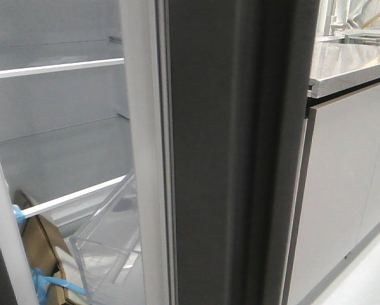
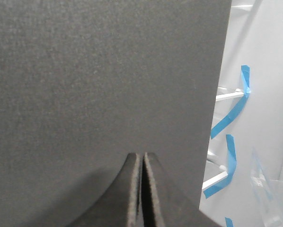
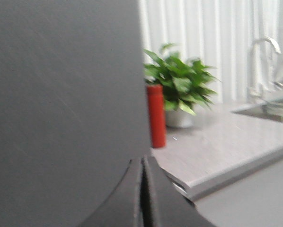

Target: Close fridge door

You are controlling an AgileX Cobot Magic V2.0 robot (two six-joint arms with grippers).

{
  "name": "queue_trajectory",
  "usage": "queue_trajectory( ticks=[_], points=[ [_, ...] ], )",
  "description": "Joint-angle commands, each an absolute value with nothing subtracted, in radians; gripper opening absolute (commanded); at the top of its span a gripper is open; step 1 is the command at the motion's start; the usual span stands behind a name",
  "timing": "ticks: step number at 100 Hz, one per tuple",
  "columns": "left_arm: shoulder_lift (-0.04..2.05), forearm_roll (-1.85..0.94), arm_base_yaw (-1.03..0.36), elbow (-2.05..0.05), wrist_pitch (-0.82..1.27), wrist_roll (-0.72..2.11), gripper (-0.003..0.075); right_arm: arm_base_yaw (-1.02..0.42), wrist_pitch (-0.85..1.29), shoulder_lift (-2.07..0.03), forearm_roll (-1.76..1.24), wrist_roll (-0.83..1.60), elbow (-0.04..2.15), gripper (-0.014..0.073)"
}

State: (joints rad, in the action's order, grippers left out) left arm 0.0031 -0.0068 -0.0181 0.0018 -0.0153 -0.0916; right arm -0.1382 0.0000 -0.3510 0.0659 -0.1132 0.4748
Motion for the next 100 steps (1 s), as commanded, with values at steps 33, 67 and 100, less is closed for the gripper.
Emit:
queue_trajectory(
  ticks=[33, 67, 100],
  points=[
    [0.022, -0.008, -0.021, 0.03, -0.092, -0.095, -0.0021, -0.449, -0.041, -0.603, 0.064, -0.114, 0.872, -0.0076],
    [0.022, -0.008, -0.021, 0.03, -0.092, -0.095, -0.0021, -0.61, 0.094, -0.771, 0.064, -0.114, 1.086, -0.0076],
    [0.022, -0.008, -0.021, 0.03, -0.092, -0.095, -0.0021, -0.665, 0.118, -0.88, 0.064, -0.114, 1.168, -0.0076]
  ],
)
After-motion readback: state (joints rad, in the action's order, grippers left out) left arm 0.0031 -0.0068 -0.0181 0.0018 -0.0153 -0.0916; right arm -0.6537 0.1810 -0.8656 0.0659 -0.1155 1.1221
